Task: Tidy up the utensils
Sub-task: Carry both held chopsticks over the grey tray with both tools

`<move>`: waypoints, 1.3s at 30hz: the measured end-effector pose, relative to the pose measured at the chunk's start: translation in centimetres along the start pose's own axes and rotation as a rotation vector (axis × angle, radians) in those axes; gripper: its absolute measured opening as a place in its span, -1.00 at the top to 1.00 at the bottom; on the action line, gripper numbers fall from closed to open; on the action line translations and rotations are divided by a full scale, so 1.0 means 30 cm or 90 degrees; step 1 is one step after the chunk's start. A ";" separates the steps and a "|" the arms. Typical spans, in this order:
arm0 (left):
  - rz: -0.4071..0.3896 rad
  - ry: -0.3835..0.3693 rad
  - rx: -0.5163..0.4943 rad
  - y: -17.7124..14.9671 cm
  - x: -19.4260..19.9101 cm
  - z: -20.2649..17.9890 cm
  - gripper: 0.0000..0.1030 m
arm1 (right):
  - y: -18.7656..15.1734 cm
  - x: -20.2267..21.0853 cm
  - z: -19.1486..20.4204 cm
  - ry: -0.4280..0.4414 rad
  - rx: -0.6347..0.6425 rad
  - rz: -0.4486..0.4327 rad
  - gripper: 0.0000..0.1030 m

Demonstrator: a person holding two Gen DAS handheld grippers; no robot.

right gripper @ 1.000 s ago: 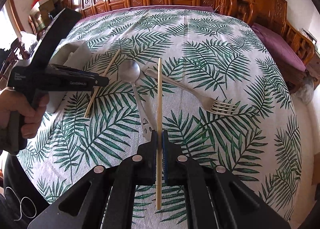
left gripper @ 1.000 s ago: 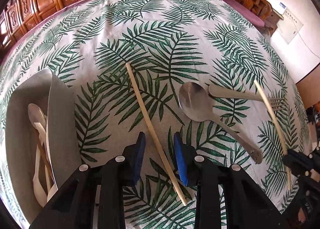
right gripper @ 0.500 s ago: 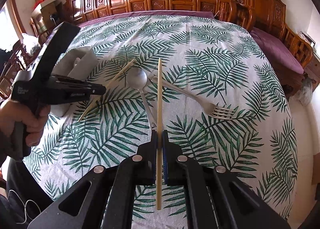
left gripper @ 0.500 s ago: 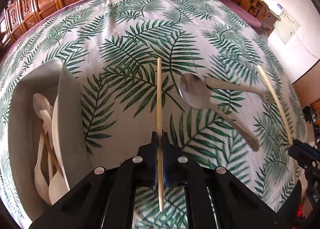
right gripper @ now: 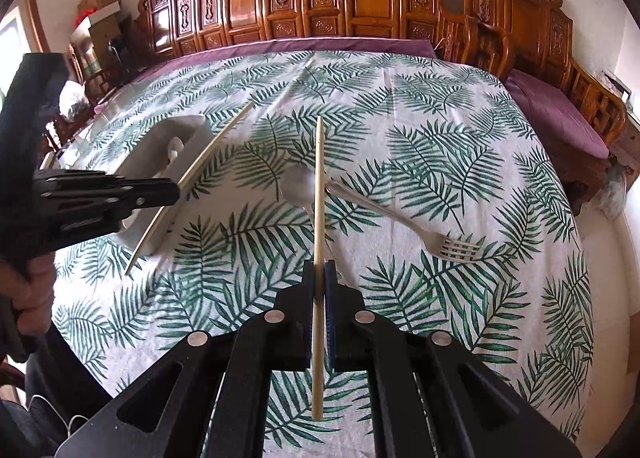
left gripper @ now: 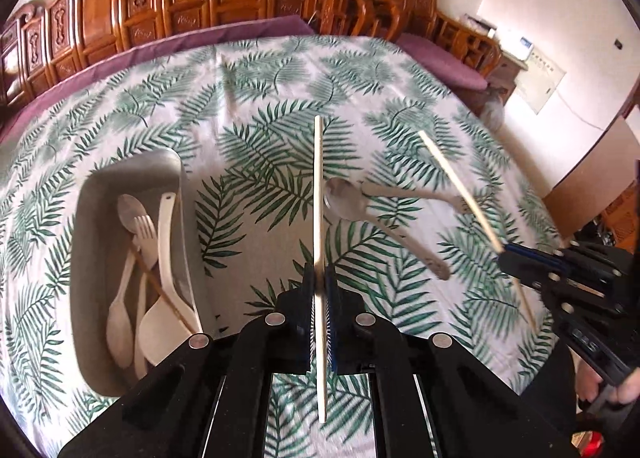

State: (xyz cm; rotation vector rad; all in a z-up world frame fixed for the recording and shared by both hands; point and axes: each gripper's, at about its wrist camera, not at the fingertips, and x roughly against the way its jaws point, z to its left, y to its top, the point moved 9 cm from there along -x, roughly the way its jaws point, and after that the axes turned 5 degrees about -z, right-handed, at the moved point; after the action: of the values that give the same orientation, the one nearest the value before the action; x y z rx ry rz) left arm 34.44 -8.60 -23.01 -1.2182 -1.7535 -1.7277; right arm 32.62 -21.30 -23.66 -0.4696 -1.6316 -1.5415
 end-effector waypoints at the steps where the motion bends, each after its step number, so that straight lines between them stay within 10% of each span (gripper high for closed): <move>1: -0.007 -0.003 -0.001 0.004 0.019 -0.001 0.92 | 0.007 0.005 0.005 0.001 0.000 -0.003 0.88; 21: -0.106 -0.002 0.000 0.072 0.290 0.084 0.92 | 0.123 0.052 0.169 0.037 0.023 -0.035 0.88; 39: -0.079 0.059 0.065 0.005 0.209 0.407 0.92 | 0.164 0.000 0.344 0.066 0.068 -0.020 0.88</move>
State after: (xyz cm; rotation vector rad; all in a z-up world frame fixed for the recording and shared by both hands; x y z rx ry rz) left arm 34.71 4.78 -19.99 -0.9904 -1.8722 -1.7109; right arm 33.13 -10.62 -19.59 -0.3034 -1.6381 -1.4678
